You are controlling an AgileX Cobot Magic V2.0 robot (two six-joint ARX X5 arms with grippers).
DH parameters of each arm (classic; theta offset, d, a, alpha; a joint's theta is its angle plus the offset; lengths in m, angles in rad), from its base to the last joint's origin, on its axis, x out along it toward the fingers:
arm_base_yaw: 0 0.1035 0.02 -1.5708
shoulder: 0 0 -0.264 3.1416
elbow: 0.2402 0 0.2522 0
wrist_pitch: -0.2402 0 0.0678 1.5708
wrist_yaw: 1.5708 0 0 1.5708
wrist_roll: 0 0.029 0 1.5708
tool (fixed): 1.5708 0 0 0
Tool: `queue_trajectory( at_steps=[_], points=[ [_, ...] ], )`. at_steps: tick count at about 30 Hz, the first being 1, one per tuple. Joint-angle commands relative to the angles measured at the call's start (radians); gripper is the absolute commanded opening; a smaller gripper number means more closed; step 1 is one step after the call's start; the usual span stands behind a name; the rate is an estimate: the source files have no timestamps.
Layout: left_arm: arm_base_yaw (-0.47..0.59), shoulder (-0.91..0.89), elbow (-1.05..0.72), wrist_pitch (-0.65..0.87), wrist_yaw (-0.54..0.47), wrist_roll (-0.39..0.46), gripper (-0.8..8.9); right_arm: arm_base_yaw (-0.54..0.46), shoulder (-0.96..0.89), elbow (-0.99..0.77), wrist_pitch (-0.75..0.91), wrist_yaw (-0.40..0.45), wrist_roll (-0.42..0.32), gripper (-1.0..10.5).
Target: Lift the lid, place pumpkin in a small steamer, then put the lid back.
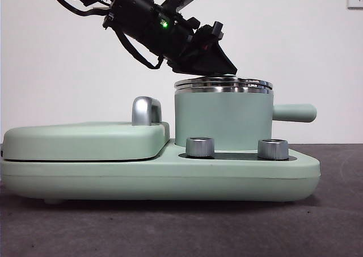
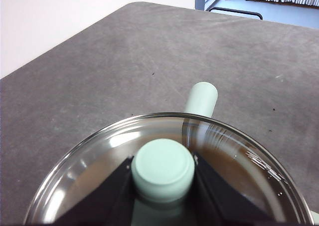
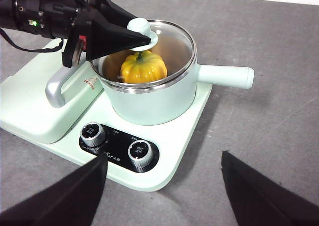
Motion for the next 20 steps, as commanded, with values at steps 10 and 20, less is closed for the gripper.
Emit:
queue_trajectory(
  at_steps=[10, 20],
  points=[
    [-0.006, 0.021, 0.024, 0.026, 0.019, -0.002, 2.53, 0.005, 0.002, 0.005, 0.004, 0.004, 0.010, 3.5],
    [0.039, -0.057, 0.024, -0.018, 0.019, -0.137, 2.53, 0.005, 0.002, 0.005, -0.008, 0.004, 0.010, 3.5]
  ],
)
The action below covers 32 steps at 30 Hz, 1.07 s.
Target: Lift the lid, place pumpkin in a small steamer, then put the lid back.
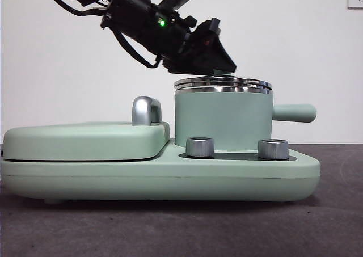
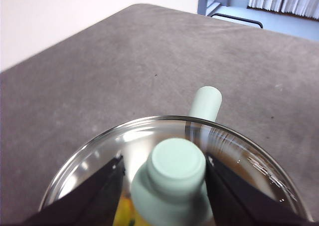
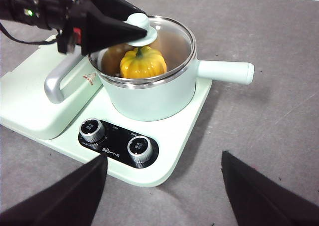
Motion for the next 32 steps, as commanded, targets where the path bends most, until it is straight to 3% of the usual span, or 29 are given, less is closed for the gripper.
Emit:
queue_trajectory(
  at_steps=[1, 6, 16, 32],
  points=[
    [0.021, -0.064, 0.024, -0.031, 0.001, -0.098, 2.53, 0.005, 0.002, 0.005, 0.007, 0.004, 0.010, 3.5],
    [0.084, -0.182, 0.024, -0.194, 0.002, -0.220, 2.52, 0.005, 0.003, 0.005, 0.006, 0.004, 0.008, 3.5],
    [0.172, -0.378, 0.009, -0.490, 0.001, -0.224, 2.50, 0.005, 0.003, 0.005, 0.007, 0.004, -0.028, 3.5],
    [0.166, -0.405, 0.003, -0.385, 0.009, -0.229, 2.50, 0.005, 0.010, 0.005, 0.008, 0.003, -0.031, 3.5]
  ],
)
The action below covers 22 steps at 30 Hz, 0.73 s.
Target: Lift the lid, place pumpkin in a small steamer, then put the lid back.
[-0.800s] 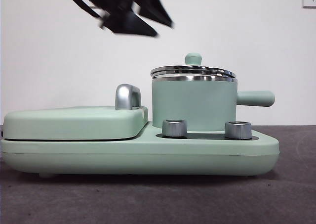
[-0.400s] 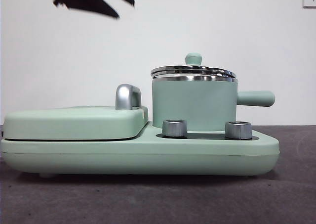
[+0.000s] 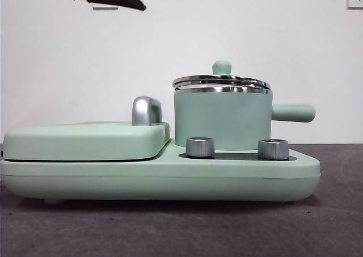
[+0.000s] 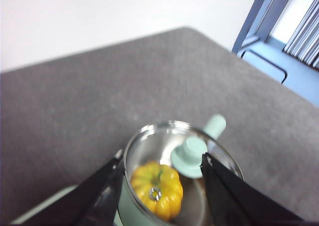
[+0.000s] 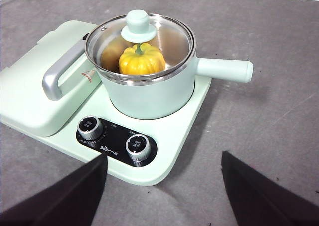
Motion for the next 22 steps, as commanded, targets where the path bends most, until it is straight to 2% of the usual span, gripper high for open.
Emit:
queue_trajectory(
  at_steps=[1, 8, 18, 22],
  points=[
    [-0.003, 0.008, 0.013, 0.012, 0.005, -0.001, 2.50, 0.005, 0.006, 0.005, 0.010, 0.003, -0.011, 3.5],
    [-0.007, 0.008, 0.013, -0.027, 0.006, -0.001, 2.49, 0.005, 0.006, 0.005, 0.010, 0.002, -0.011, 3.5],
    [0.065, -0.038, 0.006, -0.255, 0.035, 0.016, 2.49, 0.005, 0.060, 0.005, 0.010, -0.008, -0.008, 3.5],
    [0.095, -0.089, -0.018, -0.286, 0.034, 0.027, 2.49, 0.005, 0.126, 0.005, 0.017, -0.021, -0.024, 3.5]
  ],
)
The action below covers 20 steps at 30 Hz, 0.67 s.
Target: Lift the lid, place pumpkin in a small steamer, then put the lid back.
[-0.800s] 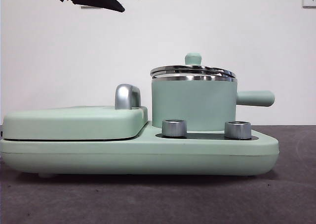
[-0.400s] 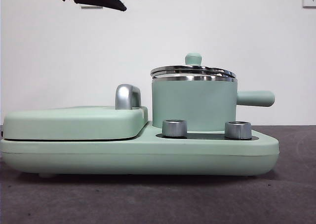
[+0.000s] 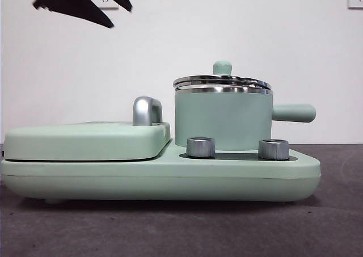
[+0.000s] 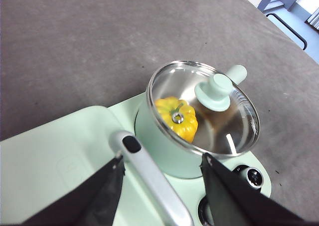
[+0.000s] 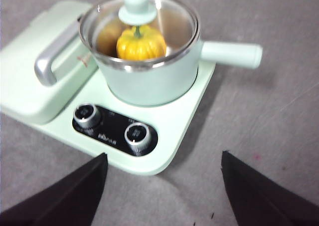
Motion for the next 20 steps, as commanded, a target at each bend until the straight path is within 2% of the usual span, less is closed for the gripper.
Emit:
queue_trajectory(
  at_steps=[1, 7, 13, 20],
  points=[
    [0.013, -0.039, -0.017, 0.000, 0.006, 0.021, 2.49, 0.005, 0.051, 0.005, 0.026, -0.020, -0.037, 3.5],
    [0.061, -0.172, -0.146, 0.001, 0.003, 0.010, 2.48, 0.005, 0.160, 0.005, 0.153, -0.049, -0.068, 3.5],
    [0.114, -0.318, -0.299, 0.002, 0.000, -0.051, 2.48, 0.005, 0.253, 0.005, 0.279, -0.083, -0.076, 3.5],
    [0.124, -0.386, -0.351, -0.037, -0.008, -0.083, 2.49, 0.005, 0.296, 0.006, 0.302, -0.074, -0.101, 3.5]
  ],
)
